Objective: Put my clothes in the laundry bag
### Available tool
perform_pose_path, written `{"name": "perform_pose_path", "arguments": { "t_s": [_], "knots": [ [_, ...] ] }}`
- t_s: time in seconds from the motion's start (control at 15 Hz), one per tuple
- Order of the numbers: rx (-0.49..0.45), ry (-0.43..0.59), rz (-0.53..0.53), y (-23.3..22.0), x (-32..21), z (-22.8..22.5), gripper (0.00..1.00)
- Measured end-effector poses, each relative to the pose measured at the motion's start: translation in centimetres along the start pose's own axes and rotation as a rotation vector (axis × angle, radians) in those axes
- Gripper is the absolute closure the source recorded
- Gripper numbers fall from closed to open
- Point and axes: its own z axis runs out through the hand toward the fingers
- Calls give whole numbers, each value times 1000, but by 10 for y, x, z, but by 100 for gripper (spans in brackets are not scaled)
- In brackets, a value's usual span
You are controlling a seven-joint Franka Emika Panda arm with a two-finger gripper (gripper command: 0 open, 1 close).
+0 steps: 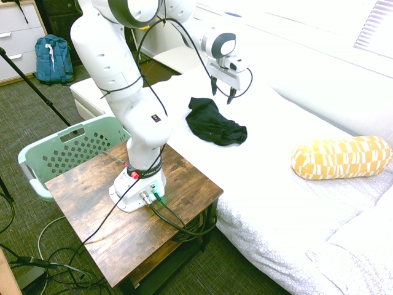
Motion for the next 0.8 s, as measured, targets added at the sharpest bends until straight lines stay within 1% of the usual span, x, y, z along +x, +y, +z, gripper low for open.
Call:
{"name": "perform_pose_path", "arguments": {
  "t_s": [0.13, 0.2, 0.4, 0.6, 0.8],
  "knots": [
    [0, 1, -13, -4, -1, 1, 0],
    [1, 4, -32, -15, -6, 1, 0],
    [19, 18, -87, -86, -30, 9, 0],
    [5, 24, -127, -159, -39, 45, 0],
    [-1, -2, -155, -214, -34, 104, 0]
  ]
}}
